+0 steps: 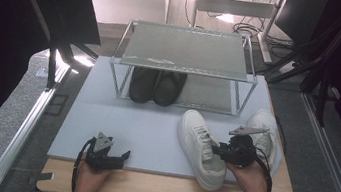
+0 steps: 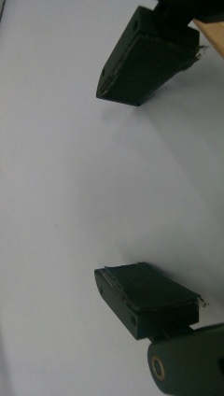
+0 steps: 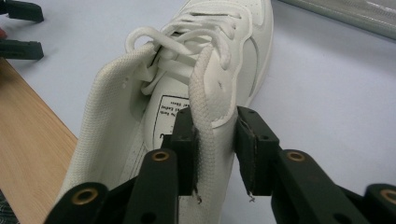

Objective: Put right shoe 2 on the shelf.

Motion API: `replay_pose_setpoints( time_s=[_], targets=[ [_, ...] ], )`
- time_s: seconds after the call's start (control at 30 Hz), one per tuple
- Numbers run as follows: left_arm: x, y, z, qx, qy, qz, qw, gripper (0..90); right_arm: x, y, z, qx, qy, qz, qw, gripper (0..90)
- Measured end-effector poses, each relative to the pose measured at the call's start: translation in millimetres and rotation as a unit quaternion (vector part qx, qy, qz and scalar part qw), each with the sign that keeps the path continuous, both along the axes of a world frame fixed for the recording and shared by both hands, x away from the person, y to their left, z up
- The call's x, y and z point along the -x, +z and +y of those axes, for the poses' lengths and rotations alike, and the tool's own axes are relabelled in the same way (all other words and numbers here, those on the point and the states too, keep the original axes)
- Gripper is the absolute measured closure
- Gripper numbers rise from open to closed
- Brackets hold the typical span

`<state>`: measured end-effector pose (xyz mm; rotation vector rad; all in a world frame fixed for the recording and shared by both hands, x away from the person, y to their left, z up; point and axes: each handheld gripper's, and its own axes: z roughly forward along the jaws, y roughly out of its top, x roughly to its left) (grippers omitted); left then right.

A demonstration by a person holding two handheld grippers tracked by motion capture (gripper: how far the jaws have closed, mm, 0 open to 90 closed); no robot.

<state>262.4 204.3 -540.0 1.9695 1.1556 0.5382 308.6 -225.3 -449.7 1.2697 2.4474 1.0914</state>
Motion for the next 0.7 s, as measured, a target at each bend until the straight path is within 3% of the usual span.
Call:
replay_pose_setpoints(
  time_s=[0.1, 0.33, 0.53, 0.7],
  targets=[
    [0.0, 0.0, 0.0, 0.000, 0.000, 0.000, 1.0000, 12.6, -1.2, -0.1, -0.6, -0.006, 0.000, 0.004, 1.0000, 73.6],
    [0.0, 0.0, 0.0, 0.000, 0.000, 0.000, 1.0000, 12.5, -3.9, 0.5, -4.9, -0.045, -0.017, 0.040, 0.9980, 78.9],
    [0.0, 0.0, 0.0, 0.000, 0.000, 0.000, 1.0000, 12.5, -8.7, 5.9, -8.3, -0.098, -0.018, 0.069, 0.9927, 79.8],
    [0.0, 0.0, -0.2, 0.002, 0.000, 0.000, 1.0000, 12.5, -12.3, 8.5, -6.9, -0.118, -0.001, 0.084, 0.9895, 81.0]
  ],
)
